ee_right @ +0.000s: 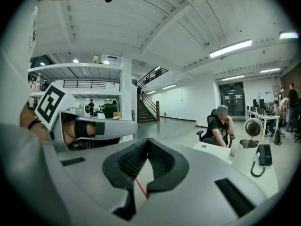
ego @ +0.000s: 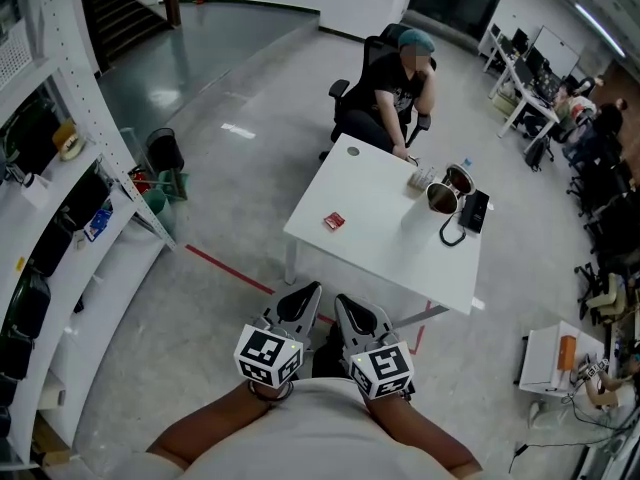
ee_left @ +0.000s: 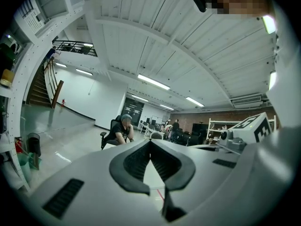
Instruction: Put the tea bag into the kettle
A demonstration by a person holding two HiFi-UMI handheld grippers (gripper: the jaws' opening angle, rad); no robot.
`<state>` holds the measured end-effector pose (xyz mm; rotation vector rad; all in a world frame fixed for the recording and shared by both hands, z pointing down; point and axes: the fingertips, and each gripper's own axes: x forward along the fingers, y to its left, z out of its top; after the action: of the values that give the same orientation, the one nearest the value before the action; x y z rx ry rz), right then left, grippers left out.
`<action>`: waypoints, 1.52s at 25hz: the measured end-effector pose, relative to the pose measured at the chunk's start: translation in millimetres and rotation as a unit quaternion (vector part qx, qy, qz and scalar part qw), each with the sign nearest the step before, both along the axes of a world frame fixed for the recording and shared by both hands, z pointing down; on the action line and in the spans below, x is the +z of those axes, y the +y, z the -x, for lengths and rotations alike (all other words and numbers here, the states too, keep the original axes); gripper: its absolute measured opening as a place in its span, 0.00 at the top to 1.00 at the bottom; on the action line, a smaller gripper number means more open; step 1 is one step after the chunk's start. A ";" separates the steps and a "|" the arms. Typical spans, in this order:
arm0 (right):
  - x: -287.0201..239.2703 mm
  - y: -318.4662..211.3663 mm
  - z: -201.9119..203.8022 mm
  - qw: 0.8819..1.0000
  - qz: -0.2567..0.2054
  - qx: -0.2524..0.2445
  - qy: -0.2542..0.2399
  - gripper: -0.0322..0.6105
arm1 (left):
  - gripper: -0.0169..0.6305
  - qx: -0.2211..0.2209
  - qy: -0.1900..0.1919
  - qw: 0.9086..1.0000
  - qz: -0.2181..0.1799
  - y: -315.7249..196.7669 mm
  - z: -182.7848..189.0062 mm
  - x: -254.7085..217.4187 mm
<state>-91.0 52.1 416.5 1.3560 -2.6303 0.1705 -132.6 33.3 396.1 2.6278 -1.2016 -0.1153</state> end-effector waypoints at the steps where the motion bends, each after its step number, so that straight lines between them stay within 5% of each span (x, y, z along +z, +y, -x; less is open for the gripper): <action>1: -0.2 -4.1 1.2 1.000 -0.001 -0.002 0.000 0.93 | 0.96 -0.002 0.000 1.000 -0.001 -3.5 1.5 0.0; 18: 24.6 -103.2 1.3 0.999 0.026 -0.032 -0.010 0.93 | 0.96 -0.027 -0.026 0.999 0.010 -96.5 4.0 21.3; 29: 35.0 -189.0 -35.6 0.998 0.011 -0.052 0.024 0.93 | 0.96 -0.053 -0.046 0.997 0.032 -176.5 -24.1 56.7; 38: 65.4 -268.3 -82.1 0.994 0.063 -0.084 0.011 0.93 | 0.96 -0.094 -0.070 0.990 0.076 -254.6 -52.8 95.6</action>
<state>-8.9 -216.2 481.9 1.0855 -2.6505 0.2906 -79.8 -221.3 491.7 2.4222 -1.4421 0.1257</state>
